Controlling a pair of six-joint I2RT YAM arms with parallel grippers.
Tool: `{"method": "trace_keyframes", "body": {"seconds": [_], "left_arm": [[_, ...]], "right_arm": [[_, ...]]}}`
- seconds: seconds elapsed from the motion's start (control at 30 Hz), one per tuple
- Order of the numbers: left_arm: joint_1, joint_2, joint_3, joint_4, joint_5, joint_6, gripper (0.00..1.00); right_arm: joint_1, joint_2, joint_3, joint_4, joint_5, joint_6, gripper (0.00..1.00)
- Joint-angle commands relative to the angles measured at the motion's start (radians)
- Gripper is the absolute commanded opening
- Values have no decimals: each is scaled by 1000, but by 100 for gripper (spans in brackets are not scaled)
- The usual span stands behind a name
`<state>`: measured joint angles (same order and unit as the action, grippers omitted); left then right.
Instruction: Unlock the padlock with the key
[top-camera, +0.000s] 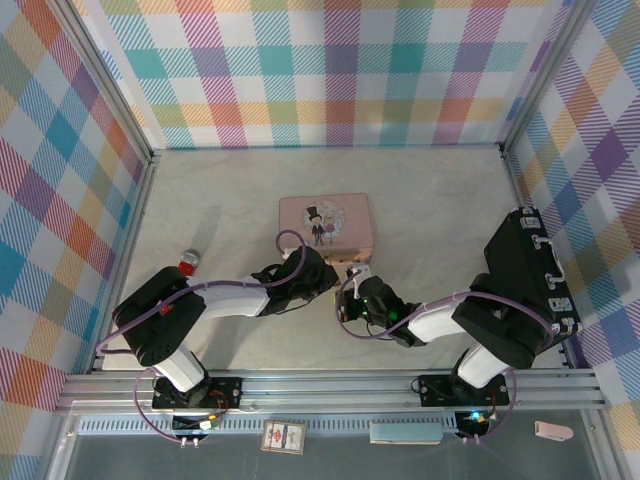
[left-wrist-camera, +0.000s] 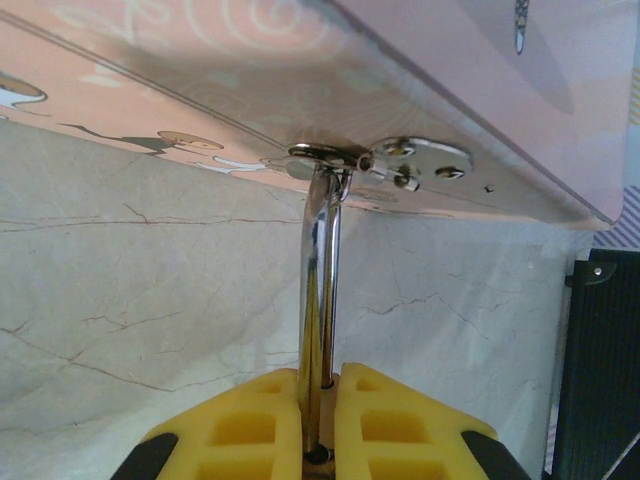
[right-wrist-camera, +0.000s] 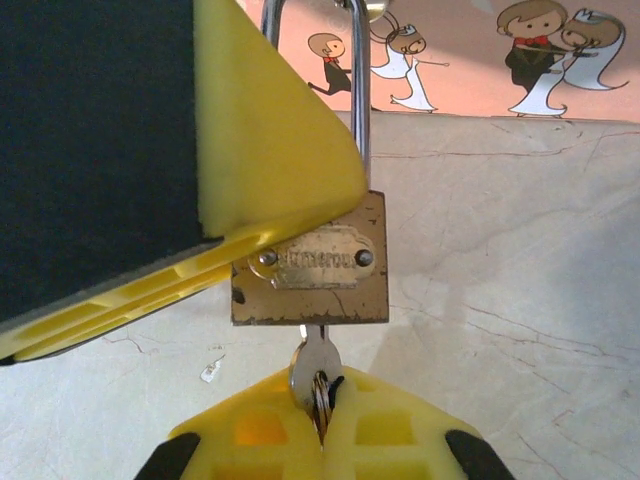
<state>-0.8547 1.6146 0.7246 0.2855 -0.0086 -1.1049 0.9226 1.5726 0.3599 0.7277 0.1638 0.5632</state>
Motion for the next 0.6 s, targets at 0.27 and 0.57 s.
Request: {"method": "trace_keyframes", "body": {"seconds": [0.27,0.57], "left_arm": [[-5,-32,44,-35,36,43,3],[3,-33,42,-49,27,50,29]], "right_arm": [[-7,42,-12,104,-27,61,0],[-7,50,-9,114,-49,68,0]]}}
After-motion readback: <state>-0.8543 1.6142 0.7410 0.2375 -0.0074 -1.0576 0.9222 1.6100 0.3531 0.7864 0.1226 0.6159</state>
